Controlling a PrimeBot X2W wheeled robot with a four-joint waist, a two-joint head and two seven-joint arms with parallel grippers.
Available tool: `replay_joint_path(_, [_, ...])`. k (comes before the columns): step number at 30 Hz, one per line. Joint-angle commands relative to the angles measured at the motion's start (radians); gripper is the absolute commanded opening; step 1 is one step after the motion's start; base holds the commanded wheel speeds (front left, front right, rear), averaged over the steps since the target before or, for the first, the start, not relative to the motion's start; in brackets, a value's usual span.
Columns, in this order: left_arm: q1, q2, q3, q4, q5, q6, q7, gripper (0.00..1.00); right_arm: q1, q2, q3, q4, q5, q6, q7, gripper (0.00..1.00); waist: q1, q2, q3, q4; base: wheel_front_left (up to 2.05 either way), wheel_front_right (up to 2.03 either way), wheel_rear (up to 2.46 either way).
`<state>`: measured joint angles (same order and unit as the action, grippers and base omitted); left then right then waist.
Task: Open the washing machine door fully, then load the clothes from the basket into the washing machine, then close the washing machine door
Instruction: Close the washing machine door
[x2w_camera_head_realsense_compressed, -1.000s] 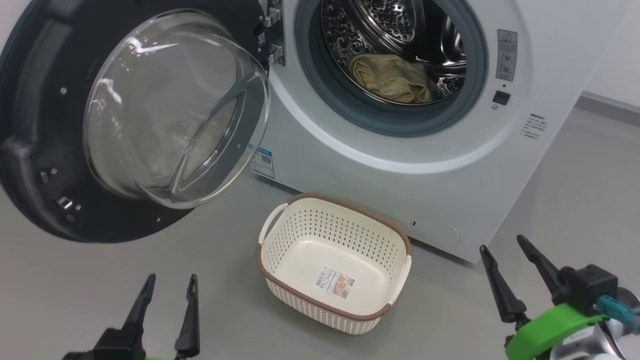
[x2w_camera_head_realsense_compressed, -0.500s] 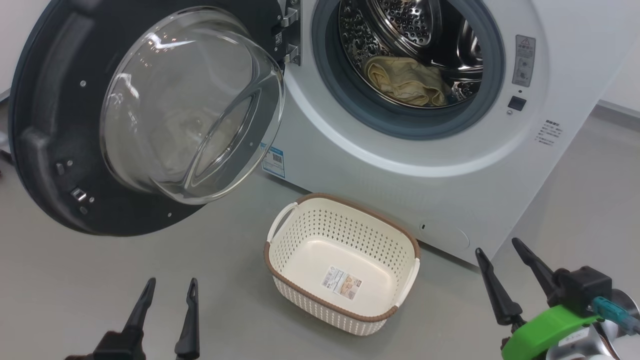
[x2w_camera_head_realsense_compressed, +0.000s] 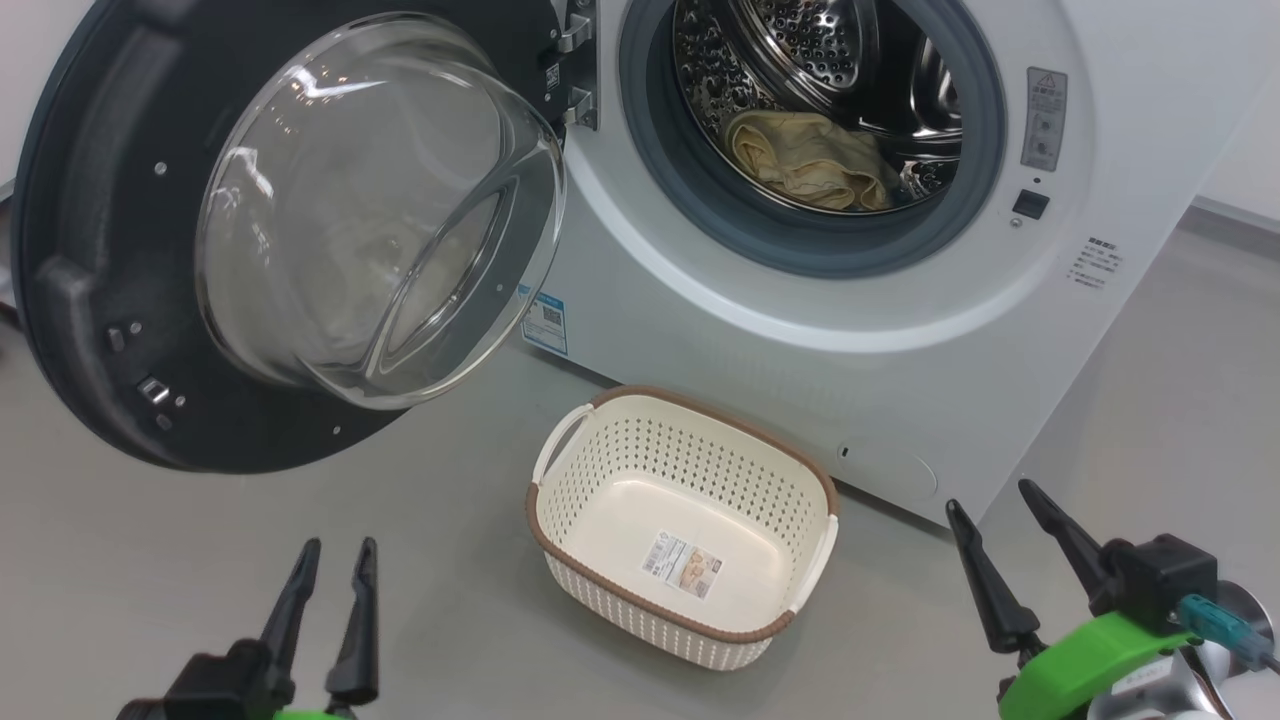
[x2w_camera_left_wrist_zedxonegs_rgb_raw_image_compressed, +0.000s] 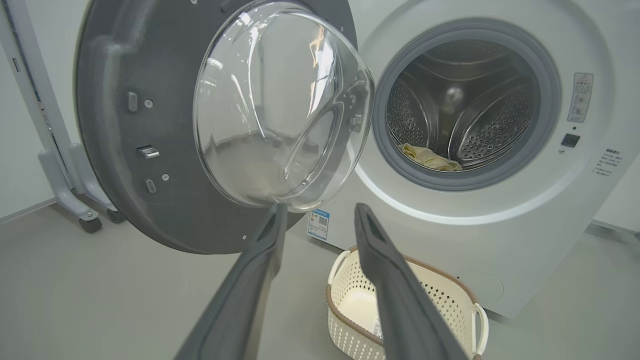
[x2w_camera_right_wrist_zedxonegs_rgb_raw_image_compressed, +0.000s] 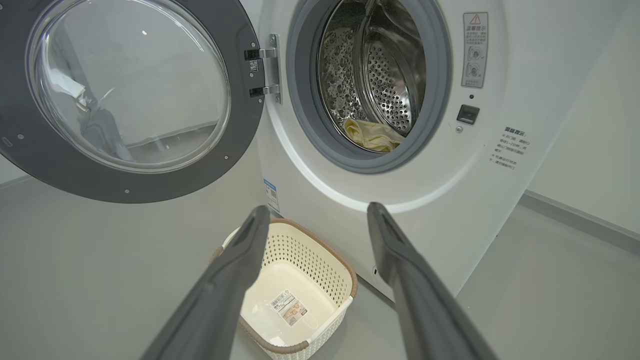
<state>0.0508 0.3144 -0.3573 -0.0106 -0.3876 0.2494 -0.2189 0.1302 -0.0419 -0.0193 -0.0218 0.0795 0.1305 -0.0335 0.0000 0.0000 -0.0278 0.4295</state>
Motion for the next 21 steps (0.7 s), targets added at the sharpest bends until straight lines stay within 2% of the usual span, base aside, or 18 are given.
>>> replay_joint_path(1, [-0.048,0.018,0.051,-0.049,-0.004,0.070,-0.011,0.00,-0.036,-0.012,0.019,-0.032,0.002,0.000,-0.005,1.00,0.0000,0.0000,-0.001,0.002,0.00,0.00,0.00])
replay_joint_path(8, [-0.109,0.035,0.116,-0.183,-0.079,0.027,-0.016,0.00,-0.029,-0.012,0.002,-0.044,-0.001,0.000,0.002,1.00,0.0000,0.0000,-0.004,0.014,0.00,0.00,0.00])
replay_joint_path(14, [-0.276,0.110,0.252,-0.293,-0.216,-0.039,0.048,0.00,-0.022,-0.011,-0.010,-0.061,-0.003,0.000,0.010,1.00,0.0000,0.0000,0.000,0.032,0.00,0.00,0.00])
replay_joint_path(17, [-0.409,0.161,0.328,-0.266,-0.307,-0.084,0.098,0.00,-0.022,-0.011,-0.006,-0.066,0.000,0.000,0.016,1.00,0.0000,0.0000,0.001,0.037,0.00,0.00,0.00])
replay_joint_path(21, [-0.588,0.206,0.407,-0.136,-0.457,-0.131,0.189,0.00,-0.029,-0.013,0.005,-0.073,0.006,0.000,0.023,1.00,0.0000,0.0000,0.010,0.030,0.00,0.00,0.00])
